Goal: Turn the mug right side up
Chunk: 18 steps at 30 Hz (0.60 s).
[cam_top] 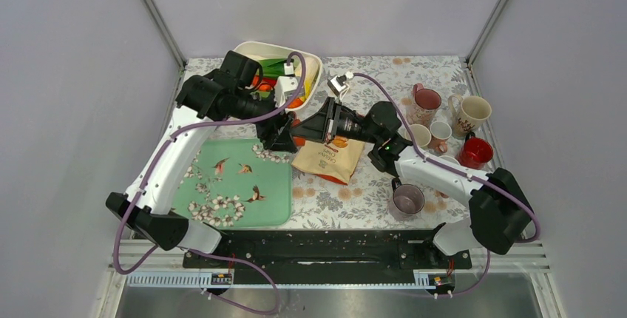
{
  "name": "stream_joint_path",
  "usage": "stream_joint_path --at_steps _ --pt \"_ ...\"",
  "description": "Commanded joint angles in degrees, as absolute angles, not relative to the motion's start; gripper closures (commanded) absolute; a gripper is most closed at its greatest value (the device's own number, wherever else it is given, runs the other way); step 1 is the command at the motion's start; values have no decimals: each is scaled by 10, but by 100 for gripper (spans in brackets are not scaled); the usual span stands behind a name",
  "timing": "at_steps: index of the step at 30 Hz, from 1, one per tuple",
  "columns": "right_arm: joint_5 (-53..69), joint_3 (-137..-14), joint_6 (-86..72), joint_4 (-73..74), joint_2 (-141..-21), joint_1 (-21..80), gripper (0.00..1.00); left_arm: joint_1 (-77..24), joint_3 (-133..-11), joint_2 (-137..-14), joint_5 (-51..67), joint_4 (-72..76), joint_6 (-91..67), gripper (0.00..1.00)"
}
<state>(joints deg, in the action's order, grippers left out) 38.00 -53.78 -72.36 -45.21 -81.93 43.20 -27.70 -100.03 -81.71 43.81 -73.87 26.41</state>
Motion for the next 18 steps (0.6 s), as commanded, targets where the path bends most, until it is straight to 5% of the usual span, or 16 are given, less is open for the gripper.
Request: stream_joint_path --at_steps 1,3,4,8,14,18 --pt "386 -565 -654 -397 -792 443 100 -280 -1007 -796 446 -704 269 82" --pt "360 -588 -530 -248 -748 442 100 -280 -979 -777 415 -699 275 10" --pt "332 -607 -459 -149 -728 443 100 -279 -954 -759 396 -691 274 2" --pt "115 -680 -228 185 -655 443 100 -266 -875 -701 296 -640 262 1" --pt "-266 -698 -147 438 -606 431 100 -231 -754 -662 238 -589 262 1" --pt "-298 -657 -176 508 -556 339 100 -179 -699 -657 250 -576 276 1"
